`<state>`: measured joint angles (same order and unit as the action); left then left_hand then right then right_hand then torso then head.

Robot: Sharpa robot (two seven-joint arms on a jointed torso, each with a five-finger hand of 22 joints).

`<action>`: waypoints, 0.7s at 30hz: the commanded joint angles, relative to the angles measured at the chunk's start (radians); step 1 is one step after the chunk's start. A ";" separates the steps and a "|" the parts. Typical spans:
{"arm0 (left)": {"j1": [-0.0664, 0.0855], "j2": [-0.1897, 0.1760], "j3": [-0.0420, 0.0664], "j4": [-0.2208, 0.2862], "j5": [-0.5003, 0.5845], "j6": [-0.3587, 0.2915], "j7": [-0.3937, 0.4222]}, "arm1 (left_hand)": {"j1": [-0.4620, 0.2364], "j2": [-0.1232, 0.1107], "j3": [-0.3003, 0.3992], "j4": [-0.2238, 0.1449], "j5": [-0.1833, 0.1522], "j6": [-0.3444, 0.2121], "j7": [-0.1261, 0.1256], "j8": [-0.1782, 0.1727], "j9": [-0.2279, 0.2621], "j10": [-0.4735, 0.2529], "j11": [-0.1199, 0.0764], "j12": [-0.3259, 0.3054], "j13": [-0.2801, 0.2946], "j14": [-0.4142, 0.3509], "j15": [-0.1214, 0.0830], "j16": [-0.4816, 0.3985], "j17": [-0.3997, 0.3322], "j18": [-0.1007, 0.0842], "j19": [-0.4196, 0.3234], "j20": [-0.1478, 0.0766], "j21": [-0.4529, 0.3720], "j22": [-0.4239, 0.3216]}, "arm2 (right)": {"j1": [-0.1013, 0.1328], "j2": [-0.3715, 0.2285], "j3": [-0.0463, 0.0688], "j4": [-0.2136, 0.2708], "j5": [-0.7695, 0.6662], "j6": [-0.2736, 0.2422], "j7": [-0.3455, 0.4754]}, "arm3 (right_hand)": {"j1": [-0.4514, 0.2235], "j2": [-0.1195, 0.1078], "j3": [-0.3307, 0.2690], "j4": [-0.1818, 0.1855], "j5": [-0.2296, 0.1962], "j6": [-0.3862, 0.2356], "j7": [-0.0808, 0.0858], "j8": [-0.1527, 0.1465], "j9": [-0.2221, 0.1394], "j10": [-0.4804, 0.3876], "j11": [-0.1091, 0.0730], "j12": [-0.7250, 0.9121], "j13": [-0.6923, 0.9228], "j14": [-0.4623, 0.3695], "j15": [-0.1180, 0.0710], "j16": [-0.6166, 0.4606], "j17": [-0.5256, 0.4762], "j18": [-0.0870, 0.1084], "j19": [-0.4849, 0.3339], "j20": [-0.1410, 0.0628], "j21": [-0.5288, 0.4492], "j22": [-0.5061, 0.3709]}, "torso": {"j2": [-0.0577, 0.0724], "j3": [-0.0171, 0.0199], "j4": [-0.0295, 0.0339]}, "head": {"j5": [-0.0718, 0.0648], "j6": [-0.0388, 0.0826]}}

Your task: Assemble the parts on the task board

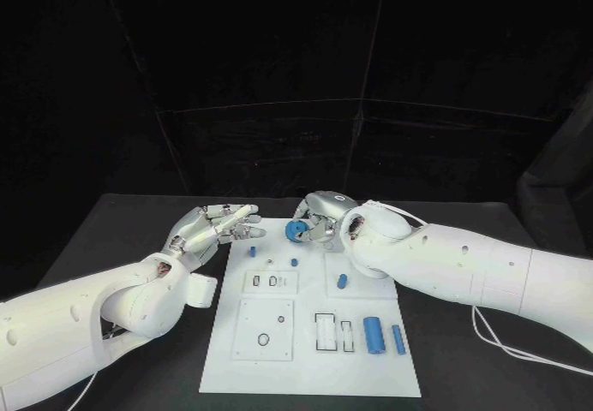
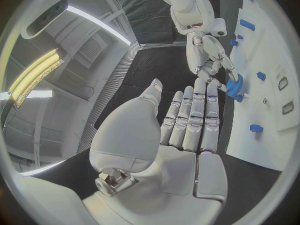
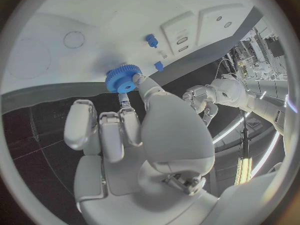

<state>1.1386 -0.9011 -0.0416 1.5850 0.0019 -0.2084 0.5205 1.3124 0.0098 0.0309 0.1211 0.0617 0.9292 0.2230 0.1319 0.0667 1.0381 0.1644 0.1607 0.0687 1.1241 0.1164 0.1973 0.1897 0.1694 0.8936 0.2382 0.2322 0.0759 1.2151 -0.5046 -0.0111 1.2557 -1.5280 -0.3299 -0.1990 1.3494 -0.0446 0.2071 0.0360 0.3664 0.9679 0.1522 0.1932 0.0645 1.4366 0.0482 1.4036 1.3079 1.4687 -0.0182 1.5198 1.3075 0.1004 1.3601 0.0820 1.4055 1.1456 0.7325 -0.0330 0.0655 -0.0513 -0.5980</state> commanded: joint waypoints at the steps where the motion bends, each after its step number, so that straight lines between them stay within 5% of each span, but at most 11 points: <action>1: 0.002 0.002 0.001 0.001 -0.001 0.012 0.003 | 0.001 0.013 -0.001 -0.005 -0.006 -0.003 0.005 -0.004 -0.001 0.001 0.005 -0.004 -0.001 0.004 0.005 -0.005 0.002 0.016 0.010 0.000 -0.005 -0.001 | -0.007 0.023 0.001 -0.014 -0.003 0.036 -0.017 | -0.014 -0.002 0.010 0.004 -0.005 0.020 -0.015 0.000 0.001 -0.003 0.001 -0.007 0.056 0.075 -0.006 0.004 0.128 -0.018 0.009 0.001 0.002 -0.001 | 0.000 0.0010 -0.0035 | 0.002 -0.001; 14: 0.002 0.005 0.001 -0.001 -0.001 0.017 0.002 | 0.002 0.013 -0.001 -0.006 -0.006 -0.003 0.005 -0.005 -0.001 0.001 0.006 -0.005 -0.001 0.003 0.005 -0.006 0.002 0.016 0.009 0.000 -0.005 -0.002 | -0.021 0.070 0.001 -0.069 -0.002 0.062 -0.031 | -0.031 -0.019 0.022 0.008 -0.037 0.006 -0.009 -0.012 0.000 -0.017 0.006 -0.025 0.037 0.074 -0.002 0.002 0.125 -0.018 0.008 0.004 0.001 -0.003 | 0.000 0.0025 -0.0049 | 0.005 -0.004; 21: 0.002 0.006 0.001 -0.002 -0.001 0.022 -0.001 | 0.002 0.014 -0.001 -0.007 -0.006 -0.003 0.005 -0.005 -0.001 0.000 0.006 -0.005 -0.001 0.003 0.005 -0.007 0.002 0.016 0.009 0.001 -0.006 -0.002 | -0.023 0.087 0.001 -0.090 -0.004 0.048 -0.025 | -0.069 -0.052 0.001 0.024 -0.150 -0.081 0.012 -0.064 -0.002 -0.059 0.026 -0.075 -0.015 0.077 0.014 0.006 0.138 -0.018 0.007 0.017 -0.001 -0.004 | 0.000 0.0024 -0.0048 | 0.004 -0.004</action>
<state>1.1389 -0.8961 -0.0416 1.5823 0.0019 -0.2037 0.5190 1.3163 0.0136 0.0309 0.1212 0.0617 0.9292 0.2230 0.1319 0.0668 1.0381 0.1644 0.1607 0.0688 1.1241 0.1164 0.1928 0.1908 0.1695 0.8936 0.2382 0.2323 0.0750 1.1904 -0.4183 -0.0102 1.1687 -1.5276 -0.2940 -0.2202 1.2827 -0.0853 0.2174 0.0602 0.2222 0.8982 0.1617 0.1376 0.0674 1.3835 0.0752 1.3338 1.2987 1.4659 -0.0108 1.5197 1.3074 0.1007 1.3669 0.0901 1.4055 1.1426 0.7327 -0.0304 0.0609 -0.0458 -0.6015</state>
